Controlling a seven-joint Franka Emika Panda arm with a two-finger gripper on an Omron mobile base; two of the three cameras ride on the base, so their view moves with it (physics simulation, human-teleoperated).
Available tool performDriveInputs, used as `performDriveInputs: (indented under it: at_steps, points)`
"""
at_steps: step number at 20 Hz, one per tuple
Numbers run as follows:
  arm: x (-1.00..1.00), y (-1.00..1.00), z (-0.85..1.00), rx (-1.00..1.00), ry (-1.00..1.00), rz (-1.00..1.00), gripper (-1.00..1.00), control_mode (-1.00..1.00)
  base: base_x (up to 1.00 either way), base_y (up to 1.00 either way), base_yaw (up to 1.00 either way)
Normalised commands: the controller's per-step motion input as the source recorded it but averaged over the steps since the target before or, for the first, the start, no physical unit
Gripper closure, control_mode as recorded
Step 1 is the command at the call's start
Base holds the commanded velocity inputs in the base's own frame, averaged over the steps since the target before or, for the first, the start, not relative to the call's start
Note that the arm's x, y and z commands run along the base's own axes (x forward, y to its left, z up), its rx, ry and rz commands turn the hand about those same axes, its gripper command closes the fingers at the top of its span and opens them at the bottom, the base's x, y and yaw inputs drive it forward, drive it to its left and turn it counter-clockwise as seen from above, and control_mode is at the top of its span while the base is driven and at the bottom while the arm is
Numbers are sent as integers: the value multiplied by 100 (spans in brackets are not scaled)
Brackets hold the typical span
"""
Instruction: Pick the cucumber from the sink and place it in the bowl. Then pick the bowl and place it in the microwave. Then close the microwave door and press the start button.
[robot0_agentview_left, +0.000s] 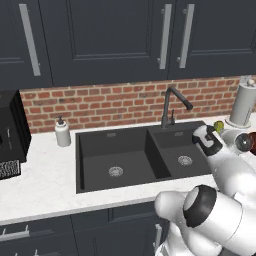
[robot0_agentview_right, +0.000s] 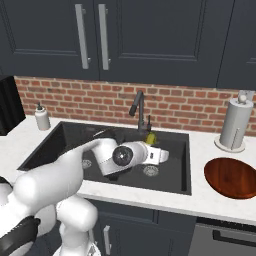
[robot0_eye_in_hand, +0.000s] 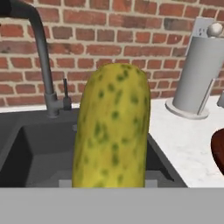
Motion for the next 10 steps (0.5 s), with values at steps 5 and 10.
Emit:
performDriveInputs:
  at_steps: [5,10]
  points:
    - [-53,-36,97,-9,27,-19,100,-100,0,0,0]
    - [-73,-30,84,-9,18,-6,100,-100,0,0,0]
